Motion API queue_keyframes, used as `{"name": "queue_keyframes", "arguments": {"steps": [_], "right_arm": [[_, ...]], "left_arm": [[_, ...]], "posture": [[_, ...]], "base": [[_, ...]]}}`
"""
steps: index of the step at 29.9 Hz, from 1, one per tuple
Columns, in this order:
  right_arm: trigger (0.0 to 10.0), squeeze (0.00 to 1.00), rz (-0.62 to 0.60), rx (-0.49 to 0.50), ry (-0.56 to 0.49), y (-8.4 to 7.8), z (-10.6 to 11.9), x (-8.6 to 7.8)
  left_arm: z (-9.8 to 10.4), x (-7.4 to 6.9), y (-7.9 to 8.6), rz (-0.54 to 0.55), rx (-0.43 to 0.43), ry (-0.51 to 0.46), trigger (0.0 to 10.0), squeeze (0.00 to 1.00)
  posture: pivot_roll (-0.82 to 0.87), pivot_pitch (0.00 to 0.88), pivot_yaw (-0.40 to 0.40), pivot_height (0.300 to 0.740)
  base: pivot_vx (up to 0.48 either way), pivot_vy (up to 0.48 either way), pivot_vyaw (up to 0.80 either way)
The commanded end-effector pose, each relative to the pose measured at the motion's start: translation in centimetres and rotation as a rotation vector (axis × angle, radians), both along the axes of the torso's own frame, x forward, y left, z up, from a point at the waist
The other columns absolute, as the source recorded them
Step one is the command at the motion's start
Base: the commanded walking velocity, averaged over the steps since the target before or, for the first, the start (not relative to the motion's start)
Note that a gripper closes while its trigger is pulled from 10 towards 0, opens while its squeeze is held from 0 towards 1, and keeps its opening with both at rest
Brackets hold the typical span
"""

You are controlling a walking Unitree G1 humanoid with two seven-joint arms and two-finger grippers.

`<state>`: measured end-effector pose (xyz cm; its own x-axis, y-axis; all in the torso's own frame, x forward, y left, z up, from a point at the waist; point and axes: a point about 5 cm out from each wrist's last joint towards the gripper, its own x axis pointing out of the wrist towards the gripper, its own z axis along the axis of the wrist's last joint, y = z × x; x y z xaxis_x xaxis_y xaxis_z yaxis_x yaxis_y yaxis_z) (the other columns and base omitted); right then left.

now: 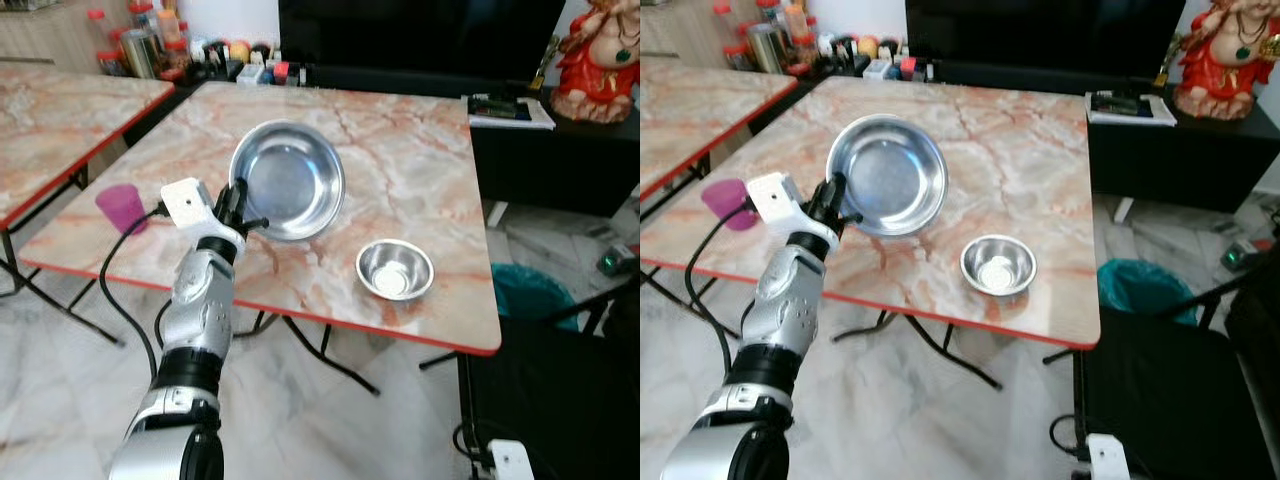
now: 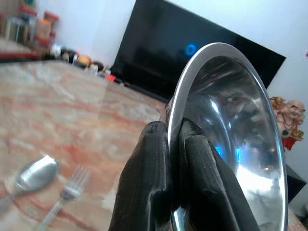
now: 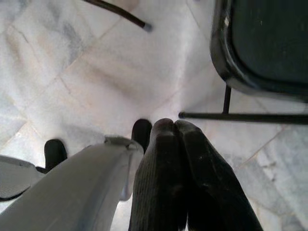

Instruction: Setting the table

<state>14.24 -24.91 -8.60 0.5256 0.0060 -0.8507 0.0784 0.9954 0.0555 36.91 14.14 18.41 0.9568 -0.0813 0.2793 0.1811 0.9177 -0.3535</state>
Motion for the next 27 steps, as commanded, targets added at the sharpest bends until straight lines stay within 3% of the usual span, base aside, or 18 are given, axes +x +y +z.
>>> {"name": "queue_keyframes", "arguments": {"steps": [1,27], "right_arm": [[10.0,0.0,0.012,0.004,0.002,0.5,-0.2,-0.1],[10.0,0.0,-0.008,0.021,-0.013,0.8,-0.2,-0.2]], "left_arm": [[1.1,0.0,1.1,0.048,0.025,-0.041,10.0,0.0],[1.0,-0.5,2.0,0.076,0.081,-0.027,10.0,0.0]], "posture": [[-0.02,0.0,-0.023,0.74],[-0.01,0.0,-0.014,0.74]], "base": [[0.0,0.48,0.0],[0.0,0.48,-0.12]]}}
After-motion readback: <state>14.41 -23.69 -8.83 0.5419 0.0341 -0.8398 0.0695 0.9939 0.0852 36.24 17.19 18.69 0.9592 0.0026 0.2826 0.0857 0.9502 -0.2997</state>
